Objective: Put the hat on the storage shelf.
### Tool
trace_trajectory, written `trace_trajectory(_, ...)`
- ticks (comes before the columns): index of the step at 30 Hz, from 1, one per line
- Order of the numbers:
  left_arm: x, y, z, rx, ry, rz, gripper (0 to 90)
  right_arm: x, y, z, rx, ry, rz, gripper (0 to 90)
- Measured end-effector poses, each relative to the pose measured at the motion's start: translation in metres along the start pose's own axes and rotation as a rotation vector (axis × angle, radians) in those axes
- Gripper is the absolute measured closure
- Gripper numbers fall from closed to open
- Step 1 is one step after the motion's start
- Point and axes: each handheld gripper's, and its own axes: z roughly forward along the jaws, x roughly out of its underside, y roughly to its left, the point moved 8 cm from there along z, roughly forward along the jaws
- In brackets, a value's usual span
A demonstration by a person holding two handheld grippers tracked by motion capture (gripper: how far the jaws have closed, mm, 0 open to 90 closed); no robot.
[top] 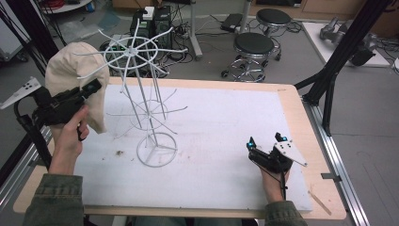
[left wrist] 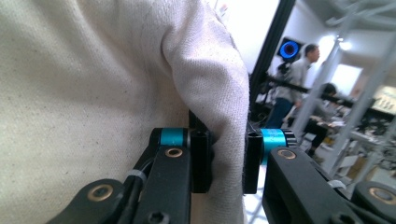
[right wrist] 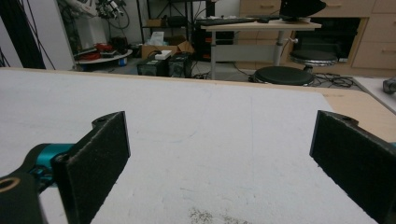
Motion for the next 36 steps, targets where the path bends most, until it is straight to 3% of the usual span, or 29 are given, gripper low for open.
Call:
trace_trajectory(7, -0.019, -0.019, -0.012, 0.064, -0.053, 0.009, 79.1, 0.001, 0.003, 0.000, -0.010, 0.004, -0.004, 3.9)
trace_trajectory(11, -0.028, -0.025, -0.016, 0.057, -0.059, 0.040, 79.1, 0.000, 0.002, 0.000, -0.009, -0.002, -0.002, 3.9)
trace_trajectory(15, -0.038, -0.028, -0.022, 0.083, -0.085, 0.038, 79.1, 0.000, 0.003, 0.000, -0.009, -0.001, 0.005, 3.9)
trace_trajectory(27, -0.066, -0.035, -0.043, 0.104, -0.135, 0.078, 79.1, 0.000, 0.003, 0.000, -0.011, -0.002, -0.003, 3.9)
trace_trajectory(36, -0.082, -0.051, -0.052, 0.183, -0.168, 0.087, 79.0, 0.001, 0.004, 0.000, -0.015, 0.002, 0.003, 3.9)
